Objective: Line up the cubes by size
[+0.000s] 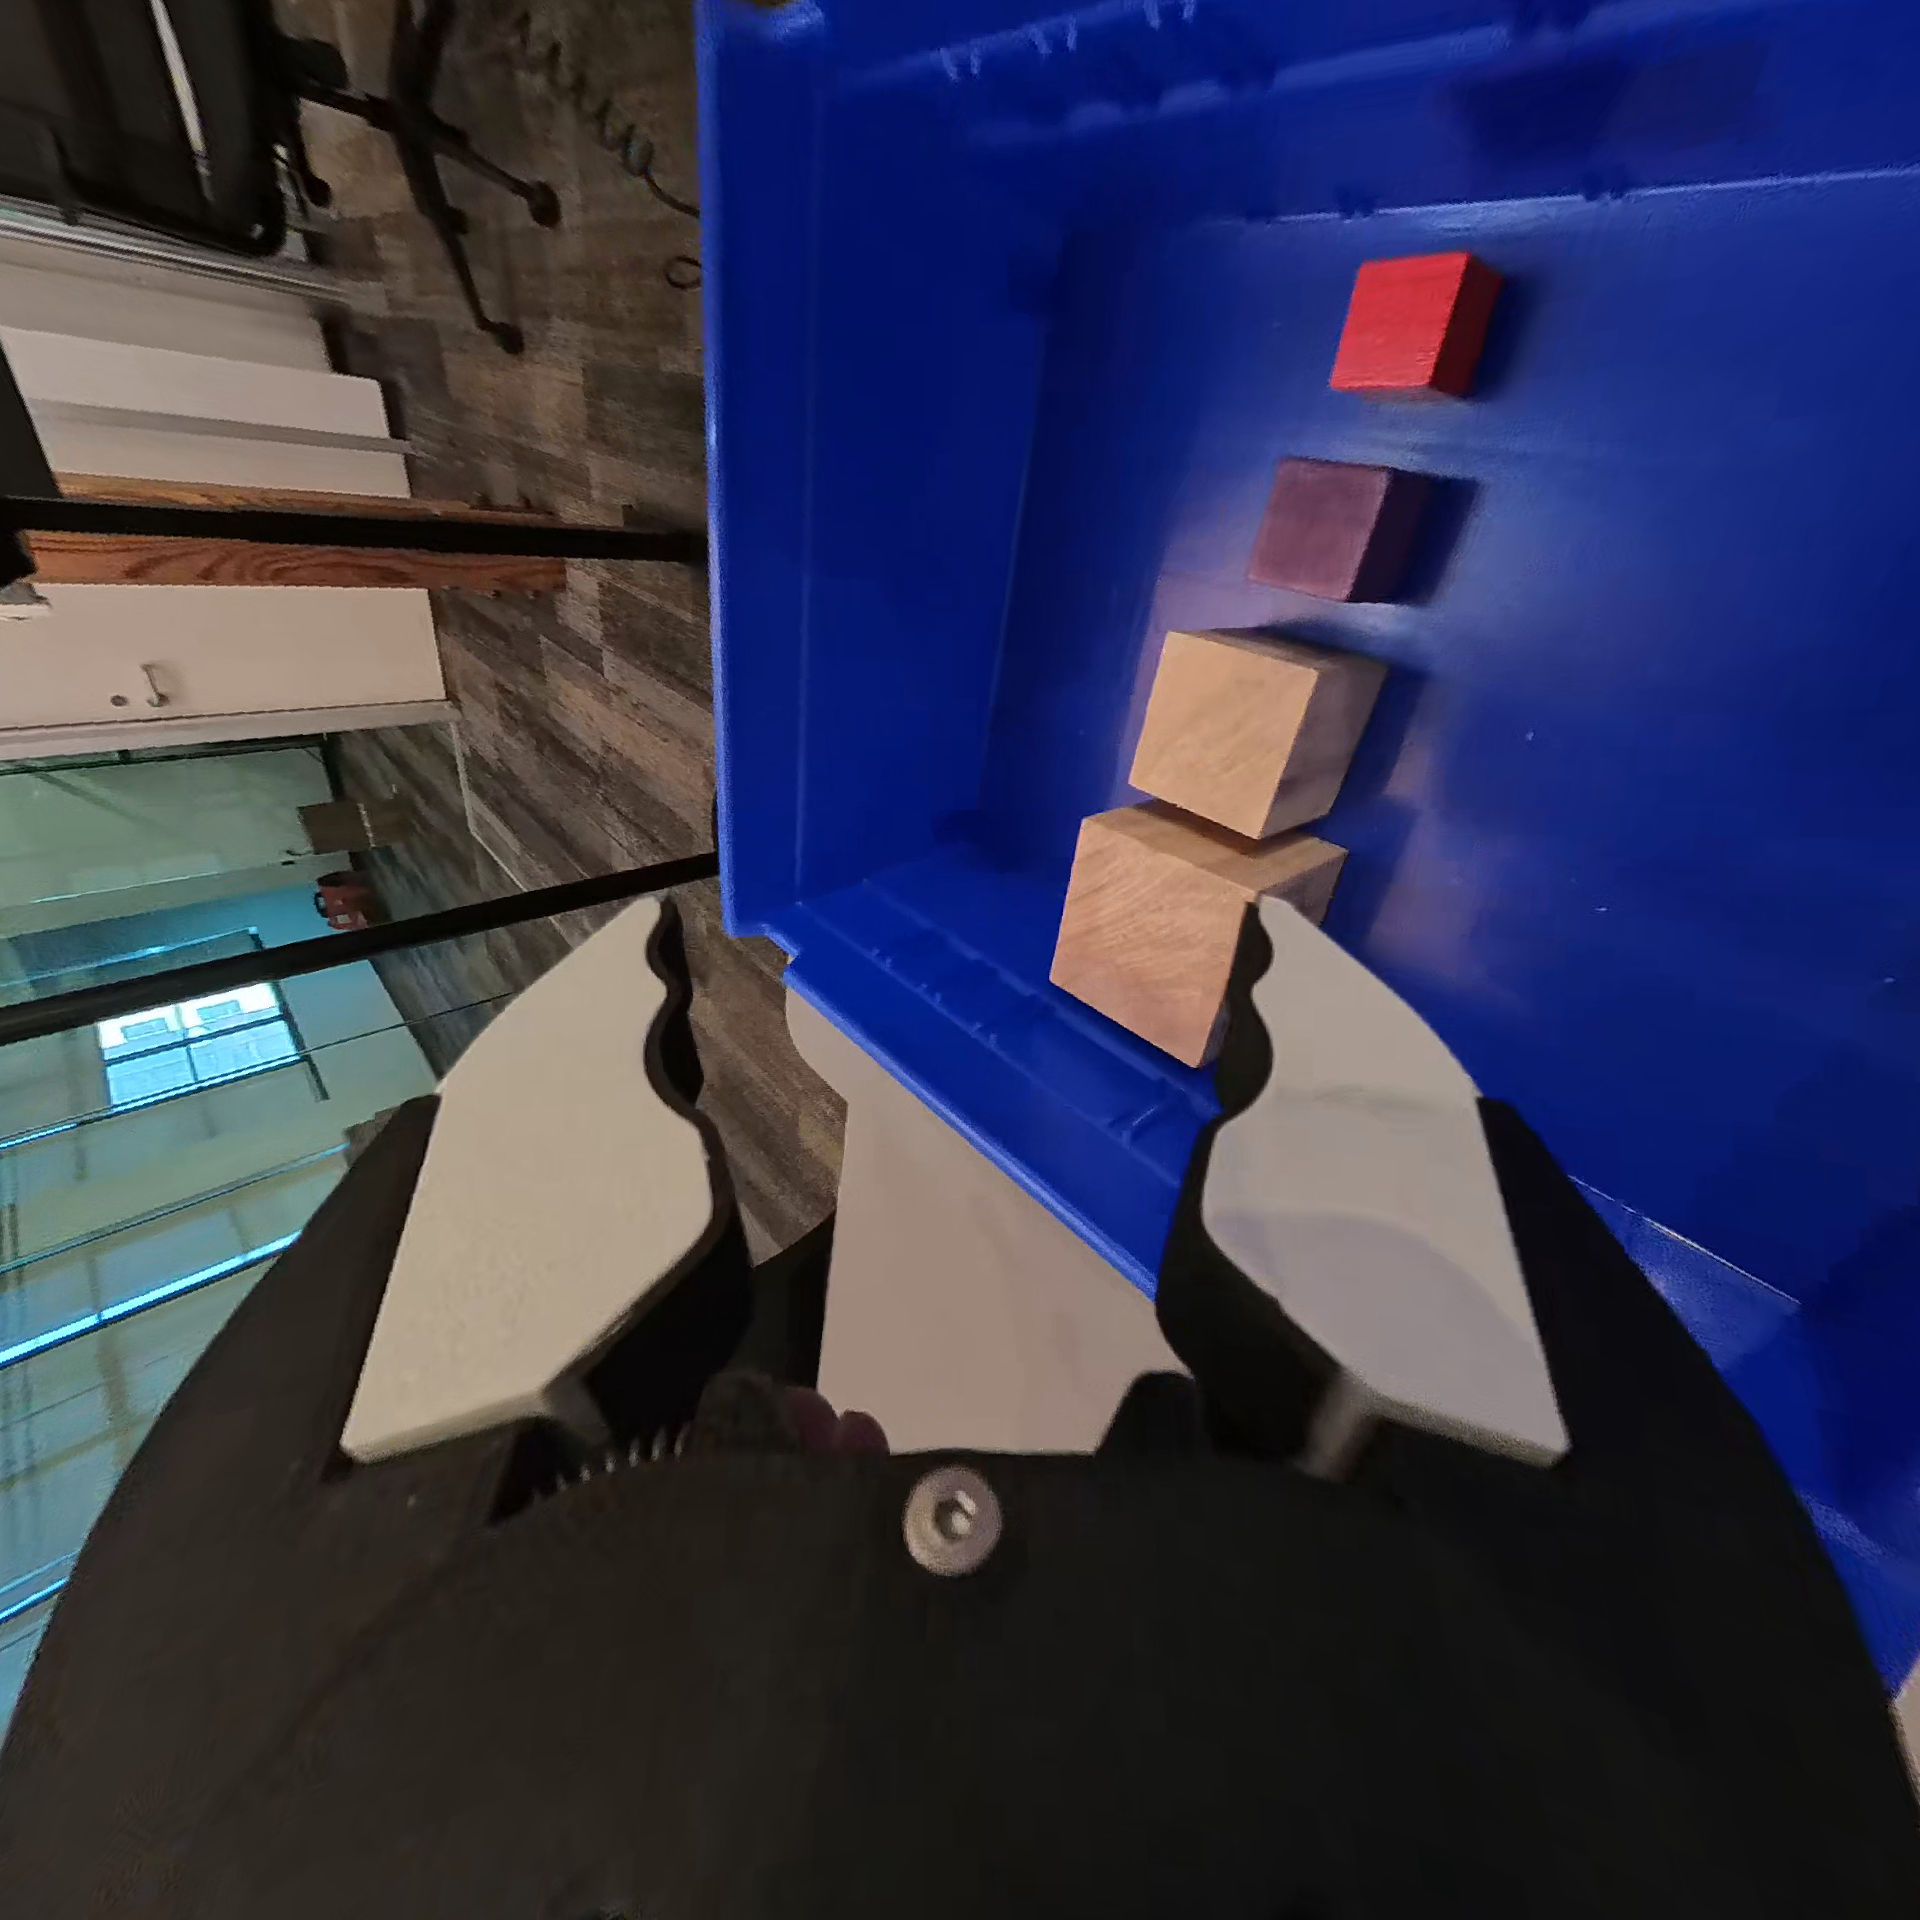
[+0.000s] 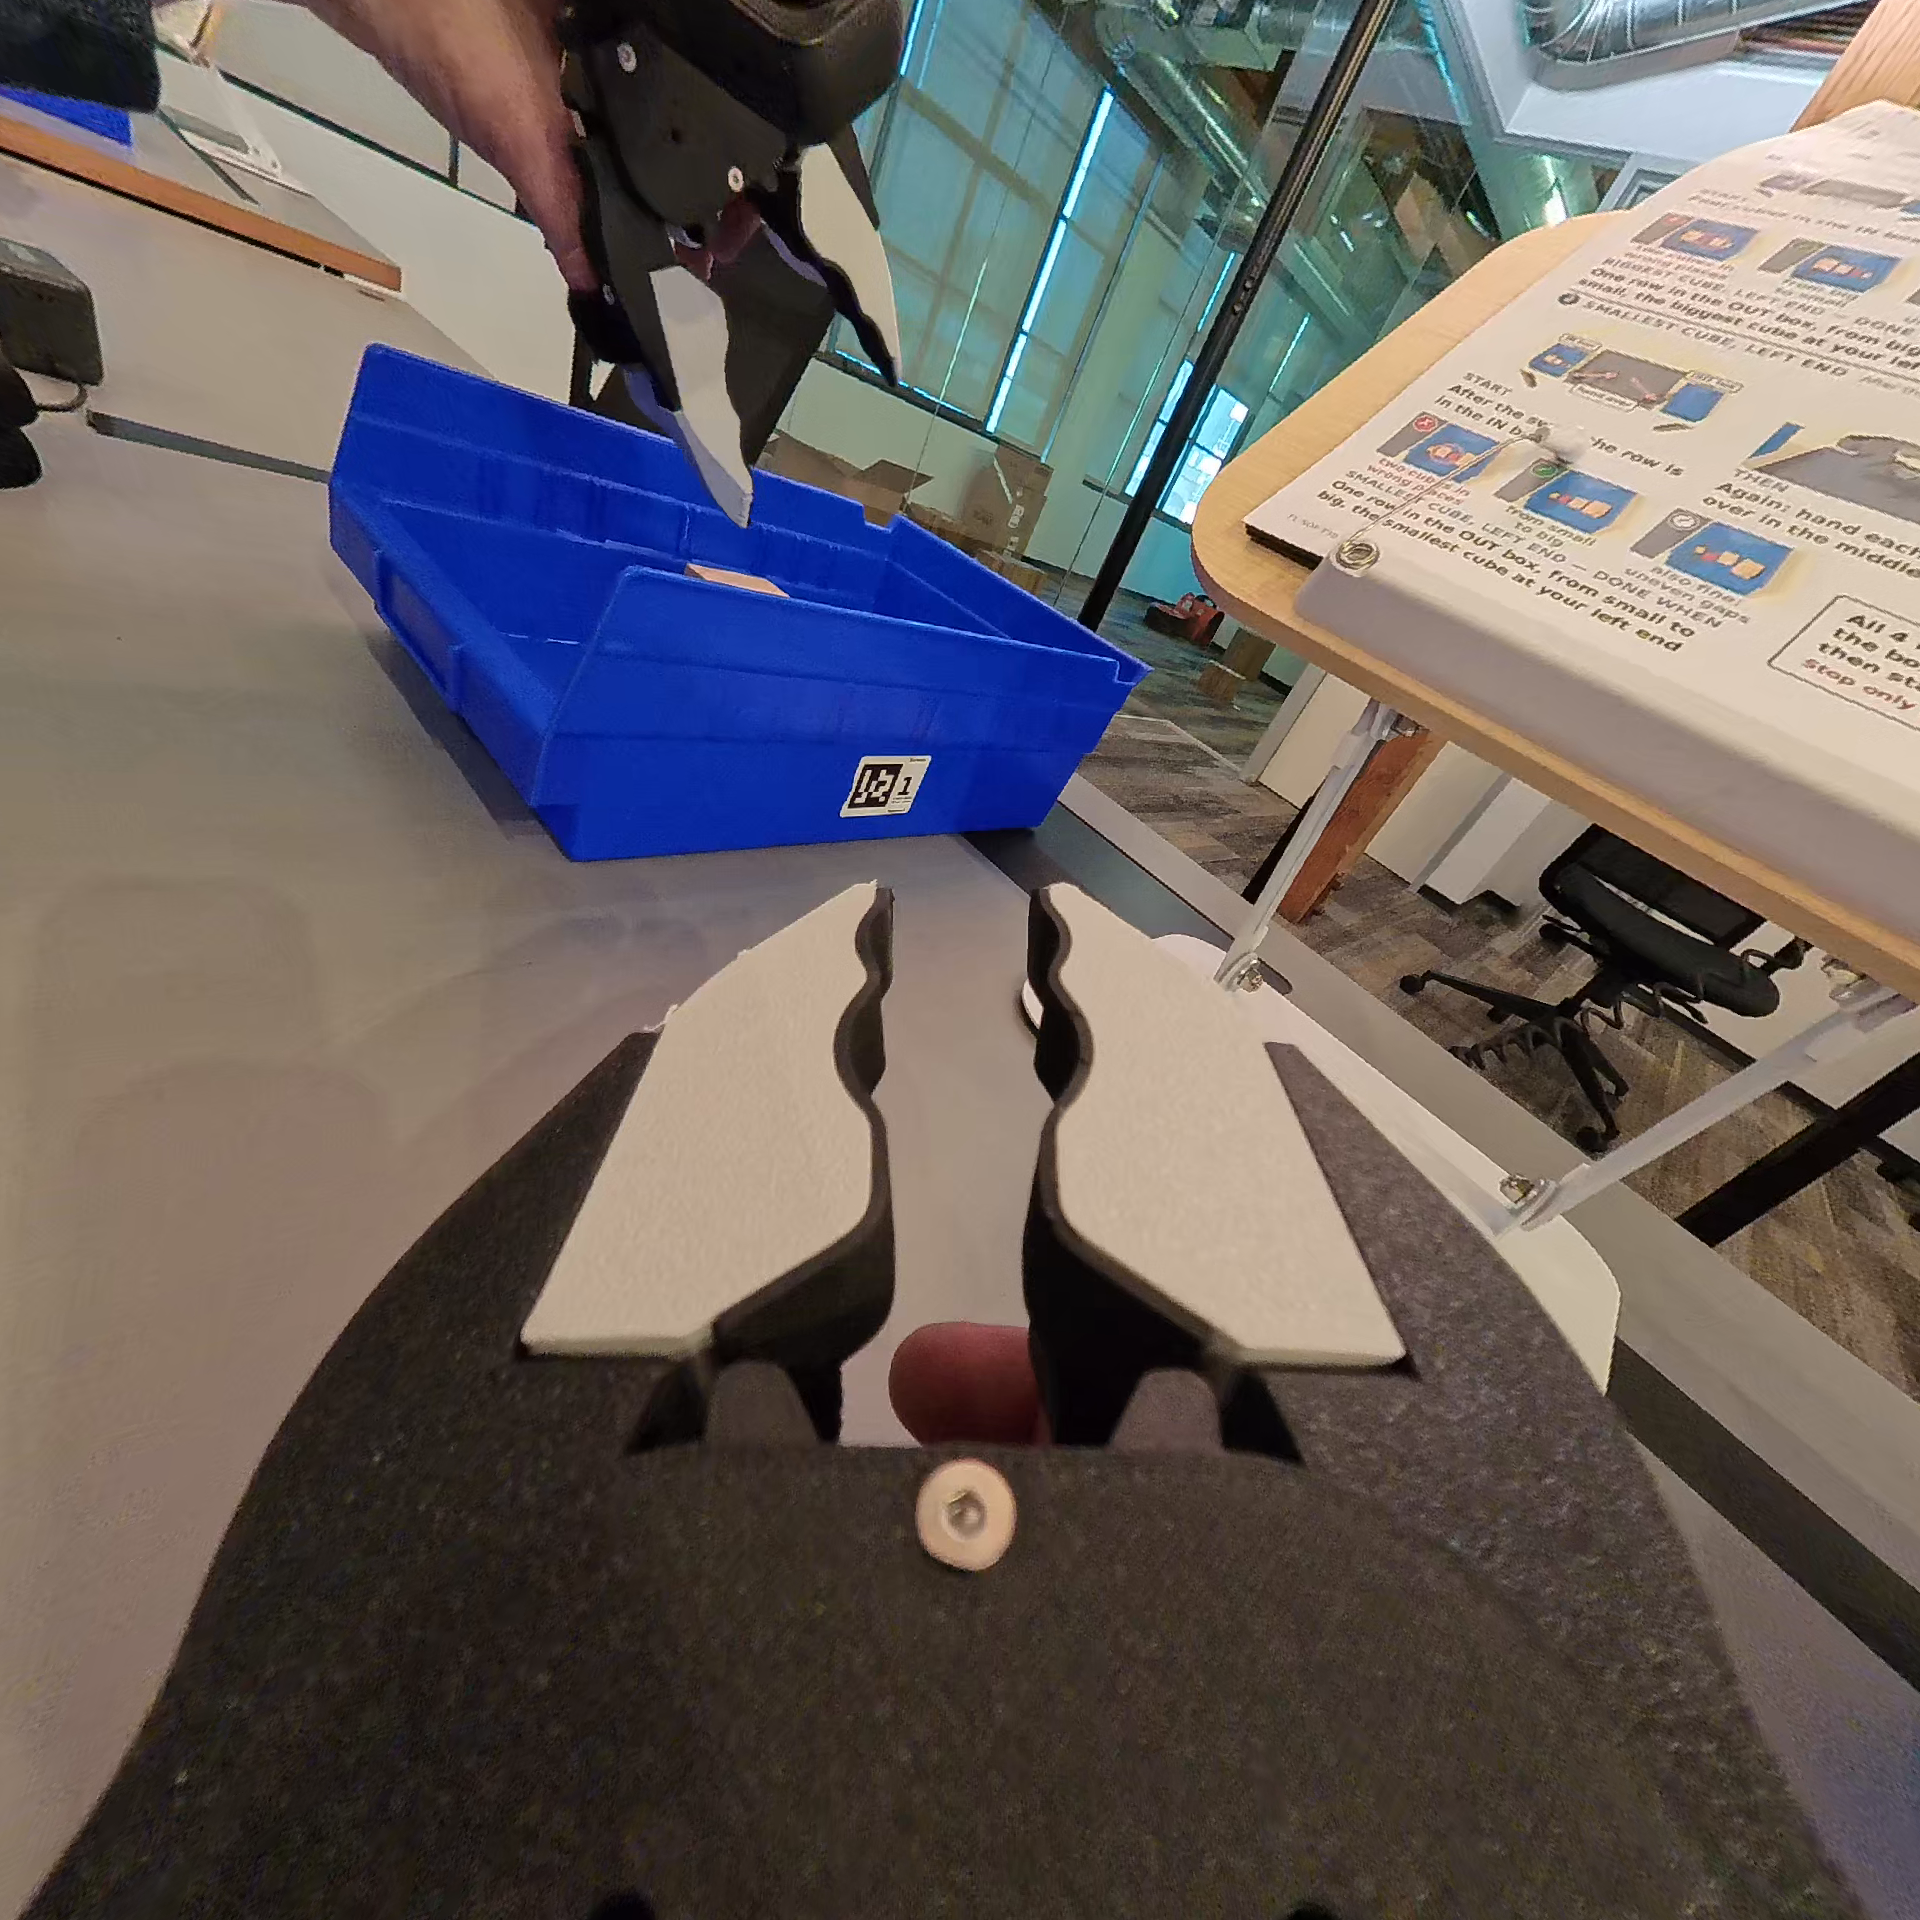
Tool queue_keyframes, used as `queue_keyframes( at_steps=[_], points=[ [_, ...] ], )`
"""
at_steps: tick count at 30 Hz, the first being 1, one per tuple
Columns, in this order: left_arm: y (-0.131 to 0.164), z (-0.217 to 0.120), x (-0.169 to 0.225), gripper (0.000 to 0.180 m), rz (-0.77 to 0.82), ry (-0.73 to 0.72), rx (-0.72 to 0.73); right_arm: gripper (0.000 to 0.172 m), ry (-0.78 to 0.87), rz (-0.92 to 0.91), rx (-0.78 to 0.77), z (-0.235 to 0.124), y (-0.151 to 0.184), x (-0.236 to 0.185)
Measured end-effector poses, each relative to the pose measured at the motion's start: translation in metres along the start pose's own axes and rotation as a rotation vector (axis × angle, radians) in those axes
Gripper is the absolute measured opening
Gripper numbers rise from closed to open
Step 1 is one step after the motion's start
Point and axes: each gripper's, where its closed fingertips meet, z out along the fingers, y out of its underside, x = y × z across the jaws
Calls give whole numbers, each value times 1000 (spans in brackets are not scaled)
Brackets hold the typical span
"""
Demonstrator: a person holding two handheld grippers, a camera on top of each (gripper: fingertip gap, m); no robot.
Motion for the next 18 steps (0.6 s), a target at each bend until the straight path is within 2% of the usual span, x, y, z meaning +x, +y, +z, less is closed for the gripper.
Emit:
queue_keyframes(
  at_steps=[7,11,18],
  points=[
    [12,19,17,99,32,97,-39,25,-4,-4,-2,0,0,-1],
    [23,33,27,103,87,161,-111,25,-7,-7,-4,1,0,-2],
    [16,41,35,101,132,237,-124,25,-10,-9,-5,1,0,-3]
  ],
)
